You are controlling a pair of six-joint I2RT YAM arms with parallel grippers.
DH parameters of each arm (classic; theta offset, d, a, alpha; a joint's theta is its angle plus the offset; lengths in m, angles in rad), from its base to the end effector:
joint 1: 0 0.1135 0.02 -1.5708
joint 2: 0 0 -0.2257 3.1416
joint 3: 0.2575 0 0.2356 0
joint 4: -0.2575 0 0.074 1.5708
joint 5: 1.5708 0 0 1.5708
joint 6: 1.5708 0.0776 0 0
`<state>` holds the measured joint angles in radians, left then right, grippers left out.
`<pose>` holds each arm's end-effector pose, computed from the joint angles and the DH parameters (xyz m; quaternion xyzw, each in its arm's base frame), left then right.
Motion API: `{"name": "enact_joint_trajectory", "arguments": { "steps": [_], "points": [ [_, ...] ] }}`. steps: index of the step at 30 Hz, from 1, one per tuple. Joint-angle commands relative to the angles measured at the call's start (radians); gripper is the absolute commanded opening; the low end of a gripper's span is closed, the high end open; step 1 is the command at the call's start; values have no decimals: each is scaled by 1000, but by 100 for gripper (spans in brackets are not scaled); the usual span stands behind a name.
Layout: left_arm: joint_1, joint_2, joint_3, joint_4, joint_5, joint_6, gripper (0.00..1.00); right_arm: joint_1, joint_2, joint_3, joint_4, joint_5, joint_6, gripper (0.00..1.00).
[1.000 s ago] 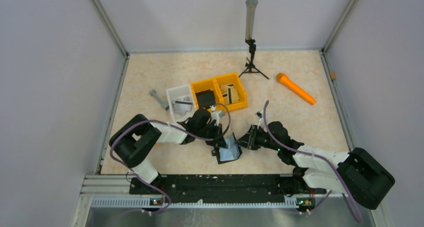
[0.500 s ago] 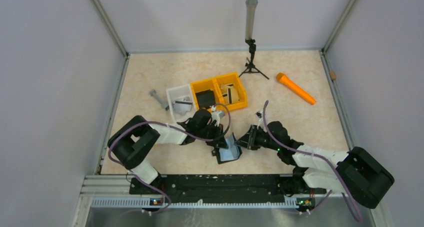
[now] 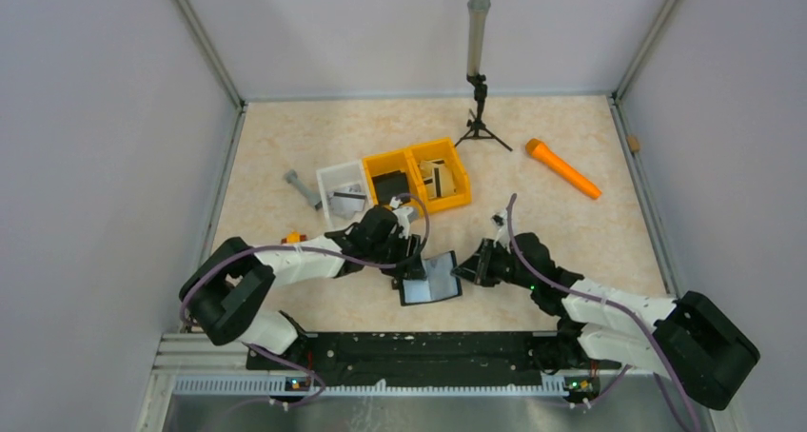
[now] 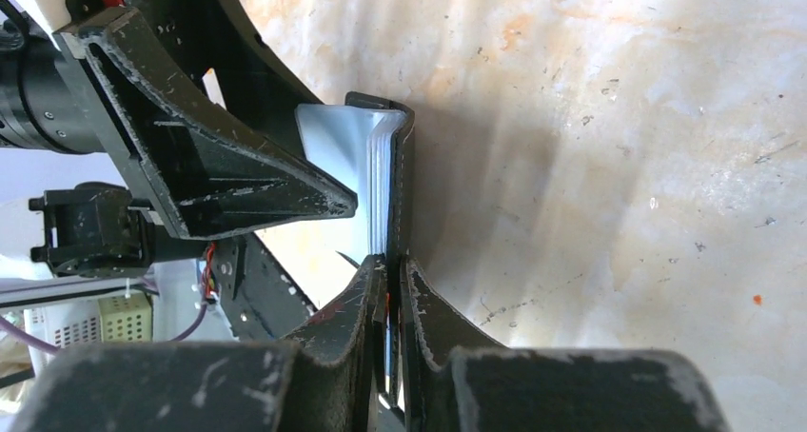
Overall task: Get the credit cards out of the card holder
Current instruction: Remove the credit card from the card holder.
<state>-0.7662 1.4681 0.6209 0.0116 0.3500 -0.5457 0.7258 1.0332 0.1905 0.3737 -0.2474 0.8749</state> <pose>0.1914 -0.2211 0.0980 0.1633 0.9065 -0.3446 0.1813 0.1624 0.1695 0.1098 -0.0014 0.8480 0.4460 0.2863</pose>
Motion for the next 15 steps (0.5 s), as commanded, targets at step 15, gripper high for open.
{"name": "enact_joint_trajectory", "arguments": {
  "steps": [15],
  "points": [
    [11,-208,92,-399,-341,73,79,9,-76,-18,50,24,50,0]
  ]
}}
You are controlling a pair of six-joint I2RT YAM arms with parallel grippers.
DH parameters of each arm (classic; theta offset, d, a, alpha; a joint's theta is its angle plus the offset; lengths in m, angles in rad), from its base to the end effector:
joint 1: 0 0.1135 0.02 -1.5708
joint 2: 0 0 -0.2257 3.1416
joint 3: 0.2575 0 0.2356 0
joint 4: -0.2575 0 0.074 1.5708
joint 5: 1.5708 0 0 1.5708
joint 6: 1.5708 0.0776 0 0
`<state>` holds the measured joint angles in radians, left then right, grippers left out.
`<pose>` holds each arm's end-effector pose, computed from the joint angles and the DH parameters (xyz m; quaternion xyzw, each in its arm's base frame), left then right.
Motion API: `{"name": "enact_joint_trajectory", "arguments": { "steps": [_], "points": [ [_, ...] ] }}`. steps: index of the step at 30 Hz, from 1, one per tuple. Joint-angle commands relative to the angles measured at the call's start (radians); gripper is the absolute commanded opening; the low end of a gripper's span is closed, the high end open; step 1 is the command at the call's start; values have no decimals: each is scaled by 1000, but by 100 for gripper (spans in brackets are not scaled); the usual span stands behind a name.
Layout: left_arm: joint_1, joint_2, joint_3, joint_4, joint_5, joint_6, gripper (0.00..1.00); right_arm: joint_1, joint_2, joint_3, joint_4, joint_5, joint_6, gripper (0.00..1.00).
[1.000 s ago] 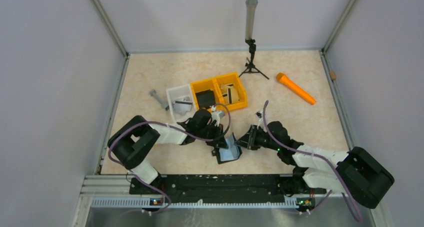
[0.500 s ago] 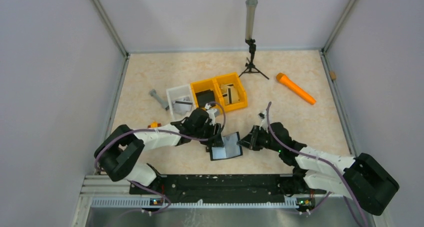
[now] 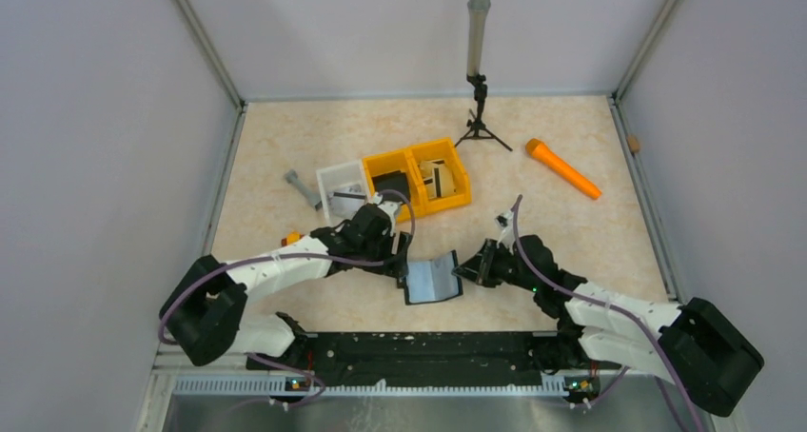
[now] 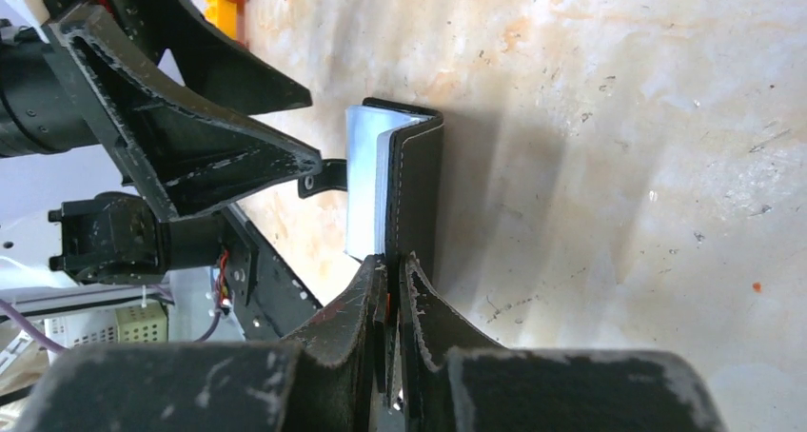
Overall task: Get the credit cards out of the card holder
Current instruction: Remove the credit card from the card holder.
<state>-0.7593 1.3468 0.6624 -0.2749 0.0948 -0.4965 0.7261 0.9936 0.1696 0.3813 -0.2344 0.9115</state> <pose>0.1916 -0.1920 0.1122 0.1390 0.9425 -0.2132 0.2168 0.1605 0.1667 0.1122 0.0155 0.8415 0.4553 0.2905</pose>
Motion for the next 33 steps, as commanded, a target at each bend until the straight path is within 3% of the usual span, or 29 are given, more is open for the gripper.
{"name": "enact_joint_trajectory", "arguments": {
  "steps": [1,7,14,17,19,22,30,33],
  "points": [
    [5,-108,55,-124,-86,23,80,9,-44,4,42,9,17,0],
    [-29,-216,69,-94,27,-25,80,9,-77,32,-3,-9,8,0],
    [-104,-160,-12,241,195,-188,77,9,-69,38,-16,-1,8,0],
    [-118,-116,-18,319,209,-219,82,9,-67,38,-10,-6,13,0],
    [-131,-89,-9,341,207,-225,98,9,-67,39,-11,-11,17,0],
    [-150,-41,23,317,184,-216,99,9,-68,47,-27,-7,40,0],
    [-155,83,20,399,233,-213,79,11,-78,93,-106,-5,50,0],
    [-142,140,-19,533,306,-237,81,12,-78,105,-127,2,41,0]
  ]
}}
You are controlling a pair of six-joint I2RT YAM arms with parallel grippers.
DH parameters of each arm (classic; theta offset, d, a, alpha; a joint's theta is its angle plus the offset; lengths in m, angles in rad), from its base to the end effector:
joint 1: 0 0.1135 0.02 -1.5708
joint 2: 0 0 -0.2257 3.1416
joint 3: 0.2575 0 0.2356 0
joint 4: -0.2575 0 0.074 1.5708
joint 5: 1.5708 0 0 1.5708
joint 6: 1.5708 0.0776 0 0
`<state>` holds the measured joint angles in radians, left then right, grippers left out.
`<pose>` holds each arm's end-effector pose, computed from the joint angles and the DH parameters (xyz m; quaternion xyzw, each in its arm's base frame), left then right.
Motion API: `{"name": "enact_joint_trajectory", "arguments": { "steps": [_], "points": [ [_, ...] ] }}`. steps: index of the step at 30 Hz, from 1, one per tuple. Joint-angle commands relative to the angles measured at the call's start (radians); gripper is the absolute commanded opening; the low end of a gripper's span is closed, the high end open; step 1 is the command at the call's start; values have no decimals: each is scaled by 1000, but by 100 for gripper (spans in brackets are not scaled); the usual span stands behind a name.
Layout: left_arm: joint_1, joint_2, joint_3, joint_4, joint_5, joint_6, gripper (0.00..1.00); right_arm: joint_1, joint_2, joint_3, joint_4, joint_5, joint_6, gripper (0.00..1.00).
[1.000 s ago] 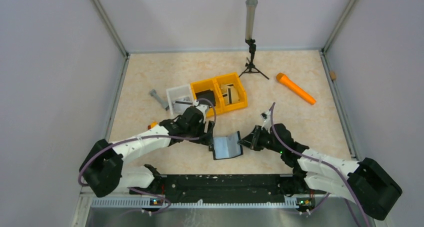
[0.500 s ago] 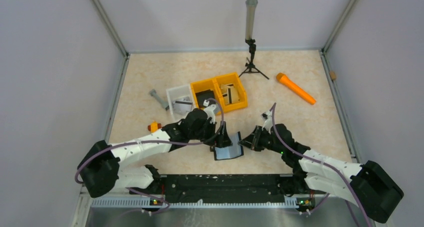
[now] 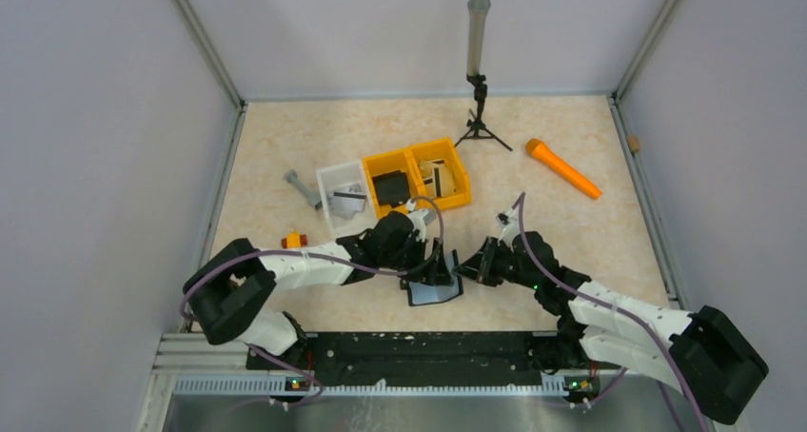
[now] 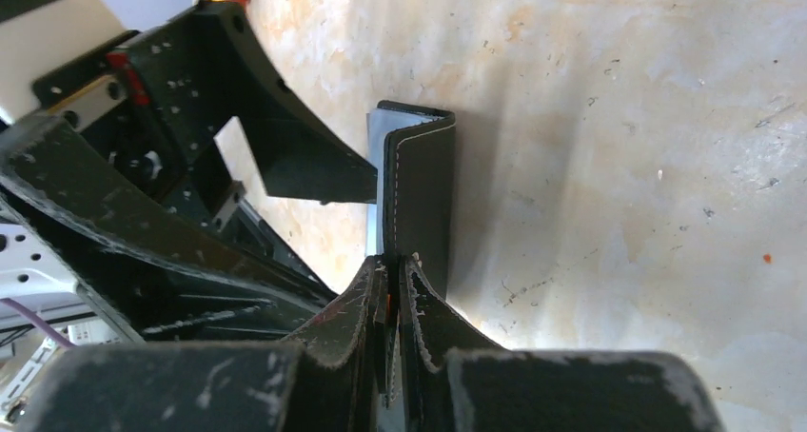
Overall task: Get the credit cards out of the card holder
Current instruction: Remove the credit card from the card holder.
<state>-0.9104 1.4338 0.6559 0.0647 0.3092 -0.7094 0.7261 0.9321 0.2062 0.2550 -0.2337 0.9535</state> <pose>0.1687 -0.2557 0.1232 0.1539 0.8877 -0.3941 0.1819 0.1592 0.1654 0.1205 0.0355 0.8482 0.4528 0.2725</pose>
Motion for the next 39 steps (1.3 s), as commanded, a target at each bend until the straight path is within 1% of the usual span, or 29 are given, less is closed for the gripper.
{"name": "enact_joint_trajectory", "arguments": {
  "steps": [1,2,3,5,8,12,14,17,19,21,23,25,27,28,31,32,34,36,38,39],
  "points": [
    [13,70,-18,229,120,-31,86,13,-17,68,-2,2,-3,0],
    [13,83,-21,263,139,-35,90,13,-16,67,-2,2,-3,0],
    [13,92,-23,279,150,-37,91,14,-17,66,-1,2,-2,0],
    [13,97,-28,291,155,-38,90,15,-18,63,0,2,-2,0],
    [13,97,-18,253,141,-26,84,15,-18,55,6,2,3,0],
    [13,91,-12,210,137,-6,84,15,-36,52,9,6,13,0],
    [13,95,-24,239,161,-9,83,15,-49,49,22,7,18,0],
    [19,106,-49,333,216,-40,75,15,-42,40,65,-17,29,0],
    [26,124,-67,395,248,-62,67,15,-18,47,52,-23,18,4],
    [26,138,-67,415,260,-70,60,15,-1,48,35,-17,10,8],
    [27,146,-69,415,263,-71,56,15,9,36,41,-13,10,10],
    [27,146,-72,415,263,-70,59,15,12,25,44,1,9,10],
    [27,144,-76,408,264,-67,68,15,16,17,46,14,7,12],
    [27,141,-77,403,262,-64,70,15,18,16,47,16,4,15],
    [28,139,-85,395,258,-59,70,15,33,10,75,-13,-8,36],
    [30,140,-91,396,256,-61,69,15,40,9,82,-21,-8,39],
    [33,134,-115,423,253,-74,70,15,59,10,91,-35,-8,40],
    [31,116,-150,459,243,-90,75,15,77,12,104,-51,-8,40],
    [32,96,-174,455,223,-92,79,15,97,12,123,-66,-5,39],
    [33,91,-180,449,216,-89,80,15,105,11,132,-71,-3,39]
  ]
}}
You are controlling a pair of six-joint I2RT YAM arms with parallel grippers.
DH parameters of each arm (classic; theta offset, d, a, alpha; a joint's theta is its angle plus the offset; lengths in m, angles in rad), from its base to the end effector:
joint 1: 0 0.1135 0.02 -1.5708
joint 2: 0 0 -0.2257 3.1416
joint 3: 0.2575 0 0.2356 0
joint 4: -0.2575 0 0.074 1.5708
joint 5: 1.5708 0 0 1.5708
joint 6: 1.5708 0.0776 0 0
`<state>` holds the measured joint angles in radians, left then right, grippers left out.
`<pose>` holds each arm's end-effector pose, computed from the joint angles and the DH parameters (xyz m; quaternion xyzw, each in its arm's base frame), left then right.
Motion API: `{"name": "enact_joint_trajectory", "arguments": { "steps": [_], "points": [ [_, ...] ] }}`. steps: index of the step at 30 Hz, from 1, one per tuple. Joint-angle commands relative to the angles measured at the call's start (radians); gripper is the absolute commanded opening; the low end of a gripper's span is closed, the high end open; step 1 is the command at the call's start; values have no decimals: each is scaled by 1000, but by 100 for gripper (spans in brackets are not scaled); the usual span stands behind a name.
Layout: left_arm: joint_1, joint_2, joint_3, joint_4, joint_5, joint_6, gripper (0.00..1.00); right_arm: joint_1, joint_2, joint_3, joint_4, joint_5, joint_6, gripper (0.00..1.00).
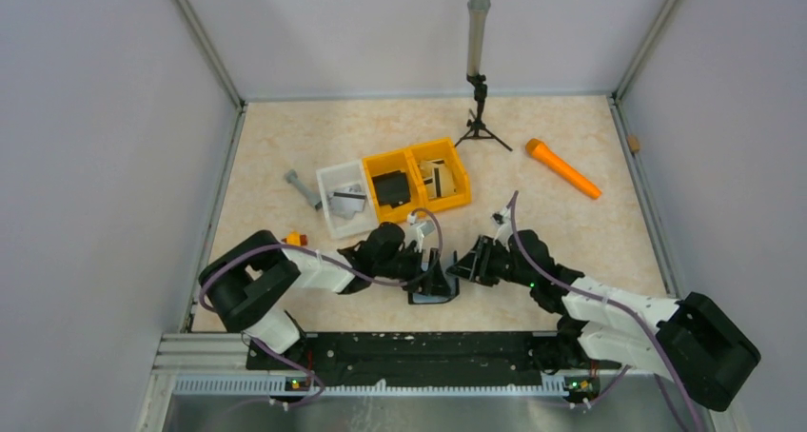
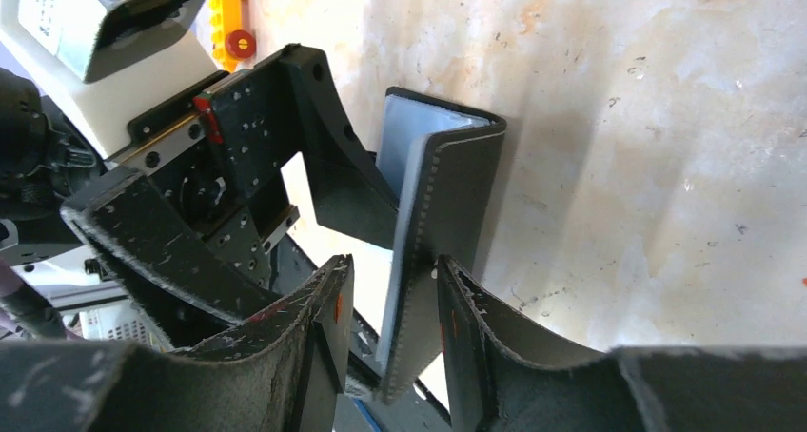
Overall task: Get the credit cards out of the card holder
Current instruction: Remove the credit card from the card holder.
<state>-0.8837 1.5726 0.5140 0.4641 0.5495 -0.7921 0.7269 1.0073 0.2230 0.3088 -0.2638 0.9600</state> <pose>0.1593 -0.2580 0.0915 0.1660 0.8434 -0.4958 0.1239 0.1625 0.1716 0.1177 0.0304 0.8486 0.4602 0.2593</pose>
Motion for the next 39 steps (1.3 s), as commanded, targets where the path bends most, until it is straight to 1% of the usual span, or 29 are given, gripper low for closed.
{"name": "enact_joint_trajectory", "arguments": {
  "steps": [1,3,5,6,9,11,14,17,20,22,24,26,30,32,35,39],
  "points": [
    [6,-49,-44,50,-23,-3,80,14,38,-5,84,-43,-10,38],
    [6,-46,-56,64,-17,-9,79,14,54,1,94,-51,-9,38],
    [8,-42,-70,91,-8,-18,72,15,65,11,90,-55,-11,36],
    [10,-41,-77,110,-1,-24,71,15,66,16,87,-56,-11,34],
    [13,-36,-91,158,22,-32,66,16,55,19,87,-58,-6,31],
    [19,-37,-98,176,30,-42,56,15,34,21,72,-50,-5,30],
    [26,-45,-104,183,34,-48,48,16,12,25,40,-31,-11,30],
    [31,-52,-101,169,39,-44,44,16,6,20,33,-20,-15,21],
    [32,-56,-95,145,42,-32,40,16,18,20,39,-23,-17,17],
    [35,-59,-94,137,41,-29,38,16,30,23,44,-26,-17,17],
    [35,-60,-93,129,39,-26,38,16,46,25,58,-39,-23,28],
    [37,-63,-95,124,38,-22,38,16,67,30,69,-51,-28,35],
    [38,-58,-97,123,37,-19,37,16,105,46,69,-68,-35,36],
    [39,-53,-97,126,38,-19,36,17,117,51,74,-75,-36,34],
    [43,-49,-97,130,43,-19,36,17,119,50,80,-74,-29,25],
    [44,-54,-99,124,42,-15,35,17,99,44,79,-59,-21,16]
  ]
}}
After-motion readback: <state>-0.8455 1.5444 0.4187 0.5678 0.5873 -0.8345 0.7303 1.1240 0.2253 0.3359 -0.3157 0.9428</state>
